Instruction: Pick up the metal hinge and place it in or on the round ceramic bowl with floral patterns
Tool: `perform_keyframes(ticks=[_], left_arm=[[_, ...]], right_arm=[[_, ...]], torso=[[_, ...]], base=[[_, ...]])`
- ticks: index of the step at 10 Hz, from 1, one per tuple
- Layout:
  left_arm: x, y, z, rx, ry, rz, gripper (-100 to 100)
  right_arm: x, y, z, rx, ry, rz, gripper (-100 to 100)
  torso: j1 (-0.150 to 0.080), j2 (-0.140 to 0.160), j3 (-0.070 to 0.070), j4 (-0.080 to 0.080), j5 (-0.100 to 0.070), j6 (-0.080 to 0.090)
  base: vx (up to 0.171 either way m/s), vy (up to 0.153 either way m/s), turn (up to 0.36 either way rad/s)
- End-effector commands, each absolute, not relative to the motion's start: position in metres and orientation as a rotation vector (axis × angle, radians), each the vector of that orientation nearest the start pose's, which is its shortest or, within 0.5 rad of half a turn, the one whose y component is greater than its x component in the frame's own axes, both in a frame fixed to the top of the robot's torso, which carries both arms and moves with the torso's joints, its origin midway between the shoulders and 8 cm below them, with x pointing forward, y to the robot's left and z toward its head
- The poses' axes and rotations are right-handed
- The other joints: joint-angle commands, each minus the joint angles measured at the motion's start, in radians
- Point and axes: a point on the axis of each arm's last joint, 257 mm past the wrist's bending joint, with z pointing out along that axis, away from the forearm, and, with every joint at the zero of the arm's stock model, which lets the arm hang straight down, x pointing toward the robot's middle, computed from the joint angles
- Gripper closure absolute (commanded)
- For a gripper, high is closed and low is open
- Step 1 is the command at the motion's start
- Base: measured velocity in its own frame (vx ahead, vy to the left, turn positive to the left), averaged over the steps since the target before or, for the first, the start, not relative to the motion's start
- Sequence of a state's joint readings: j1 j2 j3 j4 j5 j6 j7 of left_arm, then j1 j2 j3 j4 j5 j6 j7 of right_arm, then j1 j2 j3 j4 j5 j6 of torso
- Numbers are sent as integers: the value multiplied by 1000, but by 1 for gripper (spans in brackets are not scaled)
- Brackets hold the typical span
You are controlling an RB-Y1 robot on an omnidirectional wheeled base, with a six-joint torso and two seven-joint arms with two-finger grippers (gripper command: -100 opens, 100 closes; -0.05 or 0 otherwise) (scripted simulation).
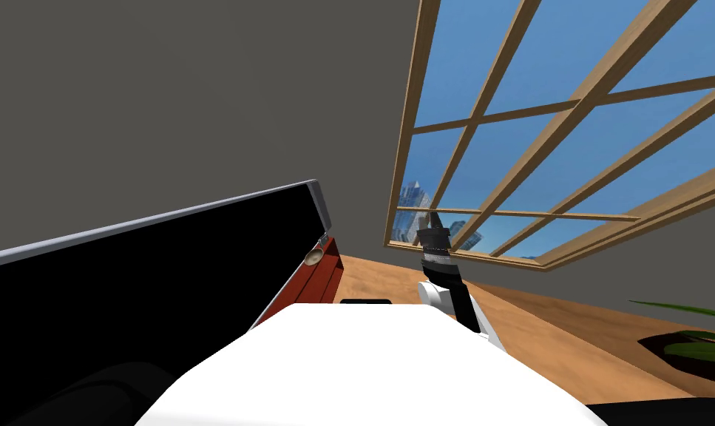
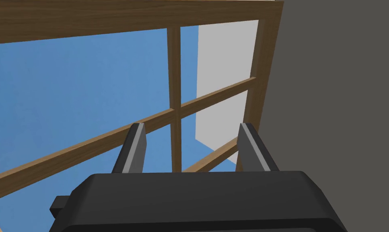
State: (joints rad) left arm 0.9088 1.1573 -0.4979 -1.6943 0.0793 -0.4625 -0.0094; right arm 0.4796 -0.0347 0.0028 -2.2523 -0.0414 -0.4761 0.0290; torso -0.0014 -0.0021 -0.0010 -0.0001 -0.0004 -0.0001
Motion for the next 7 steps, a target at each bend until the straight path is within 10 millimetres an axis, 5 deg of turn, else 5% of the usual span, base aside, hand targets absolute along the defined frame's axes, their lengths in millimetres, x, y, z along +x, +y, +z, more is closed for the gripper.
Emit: perform_keyframes(ticks=[1,6,7], left_arm=[[39,357,-435,-769,2546,-802,-100],[-9,417,-443,-743,2720,-629,-100],[-27,443,-443,-732,2784,-553,-100]], right_arm=[[355,-280,14,676,645,1304,0],[355,-280,14,676,645,1305,0],[355,-280,14,676,645,1304,0]], torso=[[0,0,0,0,0,0],[0,-1,-1,0,0,1],[0,-1,-1,0,0,0]], base=[[32,-39,-242],[41,-22,-156],[61,-31,-211]])
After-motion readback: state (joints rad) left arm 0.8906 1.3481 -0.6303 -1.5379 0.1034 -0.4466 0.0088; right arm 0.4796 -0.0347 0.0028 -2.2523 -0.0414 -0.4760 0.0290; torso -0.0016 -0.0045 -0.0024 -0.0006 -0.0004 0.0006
